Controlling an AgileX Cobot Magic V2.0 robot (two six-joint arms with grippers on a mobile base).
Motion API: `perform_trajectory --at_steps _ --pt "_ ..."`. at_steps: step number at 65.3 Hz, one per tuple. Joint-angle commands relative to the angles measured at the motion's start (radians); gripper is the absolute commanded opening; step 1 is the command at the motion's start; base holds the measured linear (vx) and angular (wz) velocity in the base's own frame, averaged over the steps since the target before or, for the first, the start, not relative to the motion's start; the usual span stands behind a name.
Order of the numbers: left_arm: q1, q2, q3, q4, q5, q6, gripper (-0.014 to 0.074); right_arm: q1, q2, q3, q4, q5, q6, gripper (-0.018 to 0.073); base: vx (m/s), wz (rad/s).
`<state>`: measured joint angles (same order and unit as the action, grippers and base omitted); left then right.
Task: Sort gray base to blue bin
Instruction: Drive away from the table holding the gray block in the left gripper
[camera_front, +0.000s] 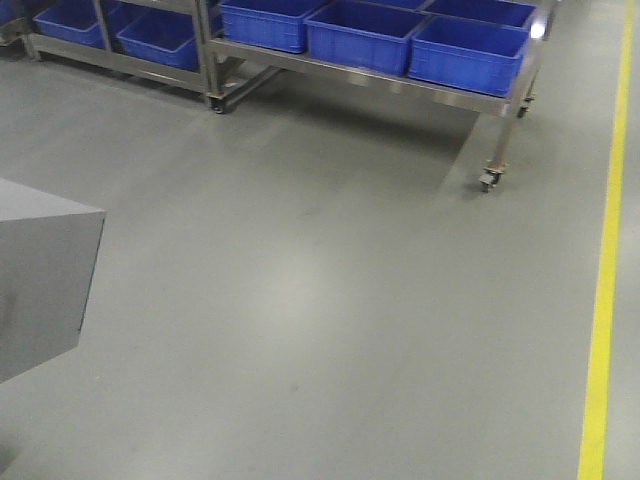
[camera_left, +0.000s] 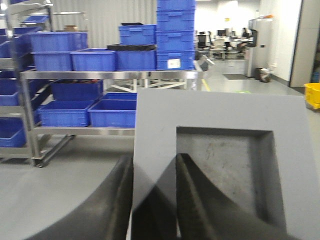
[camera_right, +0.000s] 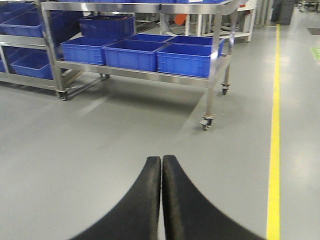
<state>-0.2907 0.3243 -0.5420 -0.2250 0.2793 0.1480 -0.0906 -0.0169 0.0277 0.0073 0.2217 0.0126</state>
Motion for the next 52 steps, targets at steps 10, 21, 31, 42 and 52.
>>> perform_trajectory --at_steps 10,21,31,42,52 --pt "-0.005 0.009 -0.029 -0.020 -0.107 -0.006 0.0038 0.000 -0.002 0.002 -0.007 -0.074 -0.013 -0.0005 0.09 -0.34" --pt "-0.005 0.009 -0.029 -0.020 -0.107 -0.006 0.0038 0.000 -0.002 0.002 -0.007 -0.074 -0.013 -0.0005 0.10 -0.39" --pt "-0.005 0.009 -0.029 -0.020 -0.107 -0.006 0.0038 0.000 -0.002 0.002 -0.007 -0.074 -0.013 -0.0005 0.11 -0.40" --pt "-0.005 0.009 -0.029 -0.020 -0.107 -0.006 0.0038 0.000 -0.002 0.002 -0.007 -0.074 -0.013 -0.0005 0.11 -0.35" --pt "-0.005 0.009 -0.029 -0.020 -0.107 -0.006 0.0038 0.000 -0.002 0.002 -0.007 -0.074 -0.013 -0.0005 0.12 -0.23"
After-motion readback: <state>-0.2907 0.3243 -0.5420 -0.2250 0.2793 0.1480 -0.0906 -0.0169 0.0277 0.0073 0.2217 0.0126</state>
